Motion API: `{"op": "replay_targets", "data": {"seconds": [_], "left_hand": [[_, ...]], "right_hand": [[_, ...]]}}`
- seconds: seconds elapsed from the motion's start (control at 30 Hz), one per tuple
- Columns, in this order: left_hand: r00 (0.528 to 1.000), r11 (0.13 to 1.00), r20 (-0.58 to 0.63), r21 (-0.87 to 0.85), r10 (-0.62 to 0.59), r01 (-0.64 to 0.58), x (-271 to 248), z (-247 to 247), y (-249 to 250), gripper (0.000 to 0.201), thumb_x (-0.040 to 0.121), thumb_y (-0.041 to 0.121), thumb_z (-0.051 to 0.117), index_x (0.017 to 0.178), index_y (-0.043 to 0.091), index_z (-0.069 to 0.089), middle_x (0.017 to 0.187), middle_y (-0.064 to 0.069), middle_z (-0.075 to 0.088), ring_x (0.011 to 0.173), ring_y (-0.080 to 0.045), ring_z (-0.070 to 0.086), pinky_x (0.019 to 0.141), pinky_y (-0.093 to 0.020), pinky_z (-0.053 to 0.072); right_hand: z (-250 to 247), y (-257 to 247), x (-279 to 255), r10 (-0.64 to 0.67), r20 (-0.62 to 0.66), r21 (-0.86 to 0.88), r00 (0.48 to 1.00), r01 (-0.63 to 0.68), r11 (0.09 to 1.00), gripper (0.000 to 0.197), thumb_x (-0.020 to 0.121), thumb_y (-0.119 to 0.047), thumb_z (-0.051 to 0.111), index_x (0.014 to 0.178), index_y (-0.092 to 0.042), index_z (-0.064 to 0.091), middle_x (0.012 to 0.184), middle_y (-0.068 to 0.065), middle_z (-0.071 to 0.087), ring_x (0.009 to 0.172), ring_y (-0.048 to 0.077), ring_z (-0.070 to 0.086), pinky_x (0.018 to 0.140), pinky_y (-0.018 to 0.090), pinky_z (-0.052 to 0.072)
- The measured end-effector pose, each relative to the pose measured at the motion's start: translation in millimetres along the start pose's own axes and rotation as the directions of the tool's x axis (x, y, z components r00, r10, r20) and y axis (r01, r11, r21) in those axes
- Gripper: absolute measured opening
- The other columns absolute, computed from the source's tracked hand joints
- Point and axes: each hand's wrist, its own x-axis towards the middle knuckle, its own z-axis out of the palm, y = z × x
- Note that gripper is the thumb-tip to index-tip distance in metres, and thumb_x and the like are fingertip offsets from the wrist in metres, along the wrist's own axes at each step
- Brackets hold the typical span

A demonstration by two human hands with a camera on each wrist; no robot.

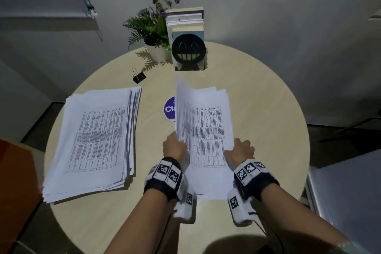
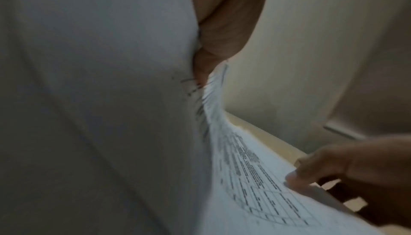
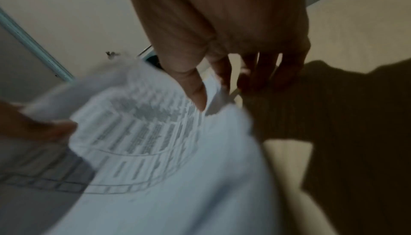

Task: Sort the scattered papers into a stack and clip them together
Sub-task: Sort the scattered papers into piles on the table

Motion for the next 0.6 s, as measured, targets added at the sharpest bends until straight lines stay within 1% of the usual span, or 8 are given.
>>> {"op": "replay_targets", "data": {"seconds": [0.03,0.07,0.13,0.23,0.33,0.4,0.47,0.6], "left_hand": [[0.992,0.992,-0.025,0.027,0.122,-0.122,-2.9,-7.0,3.5,0.01,0.091,-0.002,0.04,0.093,0.002,0.05,0.077,-0.008,0.055,0.082,-0.03,0.052,0.062,-0.023,0.03],[0.976,0.976,-0.032,0.014,0.218,-0.217,-7.1,-15.1,7.0,0.011,0.091,-0.001,0.041,0.084,0.005,0.046,0.067,-0.001,0.048,0.076,-0.026,0.048,0.059,-0.026,0.028],[0.939,0.932,-0.027,-0.12,0.342,-0.342,-16.1,-36.5,15.2,0.014,0.093,0.003,0.044,0.083,0.012,0.047,0.067,0.002,0.048,0.071,-0.021,0.047,0.06,-0.028,0.035],[0.933,0.859,-0.054,-0.375,0.357,-0.35,-29.4,-75.3,30.5,0.011,0.095,0.012,0.048,0.087,0.018,0.052,0.077,0.003,0.053,0.067,-0.009,0.052,0.059,-0.024,0.046],[0.891,0.789,-0.22,-0.415,0.397,-0.454,-29.1,-102.8,43.0,0.009,0.092,0.01,0.054,0.1,0.007,0.057,0.083,0.002,0.056,0.067,-0.002,0.056,0.053,-0.008,0.049],[0.848,0.739,-0.357,-0.426,0.392,-0.522,-27.6,-117.2,52.3,0.024,0.09,0.007,0.055,0.114,0.005,0.055,0.093,0.002,0.058,0.079,-0.003,0.056,0.062,-0.006,0.051],[0.804,0.681,-0.445,-0.447,0.393,-0.58,-29.8,-131.1,59.6,0.02,0.089,0.005,0.056,0.108,0.011,0.054,0.089,0.008,0.056,0.079,0.0,0.055,0.064,-0.006,0.051],[0.799,0.62,-0.459,-0.511,0.39,-0.596,-36.6,-145.5,51.1,0.023,0.084,0.008,0.065,0.104,0.011,0.056,0.086,0.012,0.061,0.07,0.011,0.061,0.065,-0.006,0.05]], "right_hand": [[-5.6,0.1,1.3,-0.017,0.024,0.042,1.0,0.016,0.999,0.009,0.083,-0.019,0.052,0.078,-0.012,0.048,0.102,0.013,0.044,0.102,0.029,0.045,0.082,0.035,0.039],[-10.1,-0.9,5.5,-0.036,0.049,0.088,0.998,0.032,0.996,0.026,0.081,-0.022,0.055,0.061,-0.014,0.04,0.081,0.01,0.043,0.081,0.025,0.049,0.071,0.032,0.038],[-28.7,-7.6,9.3,-0.117,0.066,0.286,0.991,0.094,0.953,0.042,0.078,-0.032,0.067,0.054,-0.013,0.038,0.06,0.006,0.038,0.054,0.017,0.041,0.056,0.025,0.034],[-62.2,-22.6,-1.4,-0.235,0.076,0.727,0.969,0.107,0.679,0.051,0.075,-0.036,0.074,0.111,-0.007,0.053,0.098,0.006,0.062,0.082,0.015,0.061,0.067,0.027,0.049],[-97.7,-61.9,-36.0,-0.457,-0.139,0.8,0.879,0.372,0.471,0.013,0.082,-0.011,0.065,0.083,0.0,0.058,0.057,-0.008,0.066,0.047,-0.004,0.057,0.049,0.014,0.045],[-114.7,-89.8,-66.0,-0.467,-0.364,0.745,0.806,0.553,0.374,0.008,0.087,-0.003,0.059,0.084,0.004,0.061,0.06,-0.004,0.059,0.045,-0.005,0.052,0.049,0.009,0.044],[-121.3,-107.0,-87.2,-0.462,-0.502,0.71,0.731,0.653,0.262,0.008,0.087,-0.004,0.059,0.079,-0.007,0.061,0.065,-0.005,0.057,0.053,-0.003,0.055,0.057,0.013,0.047],[-108.7,-112.9,-106.9,-0.43,-0.591,0.668,0.682,0.713,0.214,0.026,0.08,-0.005,0.067,0.068,-0.023,0.054,0.061,-0.017,0.059,0.052,-0.013,0.056,0.057,0.012,0.046]]}}
